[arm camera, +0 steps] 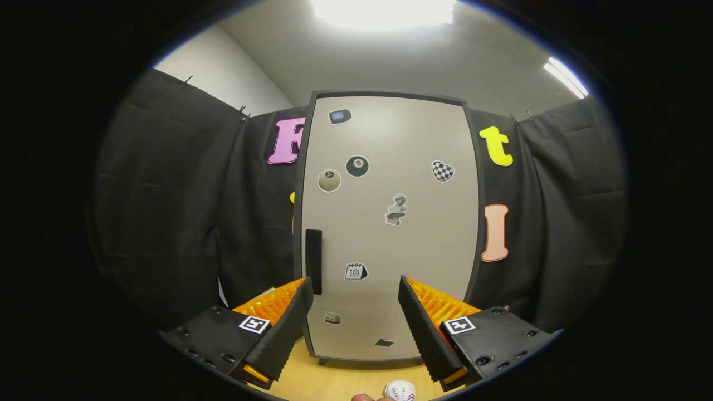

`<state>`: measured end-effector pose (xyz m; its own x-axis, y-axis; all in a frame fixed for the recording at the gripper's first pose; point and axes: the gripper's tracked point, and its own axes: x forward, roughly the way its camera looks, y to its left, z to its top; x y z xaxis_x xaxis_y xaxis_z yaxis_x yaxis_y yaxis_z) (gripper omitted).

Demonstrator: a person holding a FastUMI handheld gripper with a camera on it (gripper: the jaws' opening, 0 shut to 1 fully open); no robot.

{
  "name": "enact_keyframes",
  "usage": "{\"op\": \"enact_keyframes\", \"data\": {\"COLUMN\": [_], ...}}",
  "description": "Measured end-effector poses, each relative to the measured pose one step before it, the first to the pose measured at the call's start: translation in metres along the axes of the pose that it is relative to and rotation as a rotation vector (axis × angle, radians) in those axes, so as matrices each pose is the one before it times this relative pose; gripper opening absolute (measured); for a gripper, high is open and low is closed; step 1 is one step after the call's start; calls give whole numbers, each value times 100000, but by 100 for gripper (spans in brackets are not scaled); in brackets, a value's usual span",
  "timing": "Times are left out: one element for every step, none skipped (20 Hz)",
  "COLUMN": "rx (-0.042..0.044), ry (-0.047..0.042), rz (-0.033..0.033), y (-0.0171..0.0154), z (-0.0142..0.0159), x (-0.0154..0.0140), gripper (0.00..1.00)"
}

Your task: Open the shoe cabinet door, grab the shoes and put them into the shoe cabinet, then close the shoe cabinet door.

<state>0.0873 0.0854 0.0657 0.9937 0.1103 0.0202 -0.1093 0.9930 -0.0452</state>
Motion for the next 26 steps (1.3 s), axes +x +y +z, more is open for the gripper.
{"op": "enact_keyframes", "data": {"rx": [459,276,362,644,863,863,753,440,-24,-400,-965,-892,-1330,-1105,-938,-399,-81,107,-191,-455,-427,-183,16,-74,-12,72], "ry": [-463,-274,183,523,571,547,605,484,614,464,511,133,-56,-171,194,448,992,995,945,573,408,605,534,534,550,439], "rz": [476,-196,63,513,554,626,439,491,948,1406,943,626,113,-761,-1187,-796,-536,-61,167,-194,-100,185,151,-525,-283,-887], "y": [281,133,118,245,255,271,302,279,492,582,524,451,411,107,11,141,122,87,212,97,135,249,224,-7,131,-120], "z": [323,165,120,-35,-33,-134,-194,-150,-214,-223,-278,-131,-135,-75,-227,-316,-273,-325,-363,-234,-141,-223,-205,-107,-167,-153], "x": [1097,1140,1029,1008,943,907,901,655,635,616,578,464,672,536,625,633,496,471,375,303,217,233,211,119,243,161], "gripper": [97,97,97,97,97,97,97,97,97,97,97,97,97,97,97,96,96,95,95,94,94,93,92,92,91,91]}}
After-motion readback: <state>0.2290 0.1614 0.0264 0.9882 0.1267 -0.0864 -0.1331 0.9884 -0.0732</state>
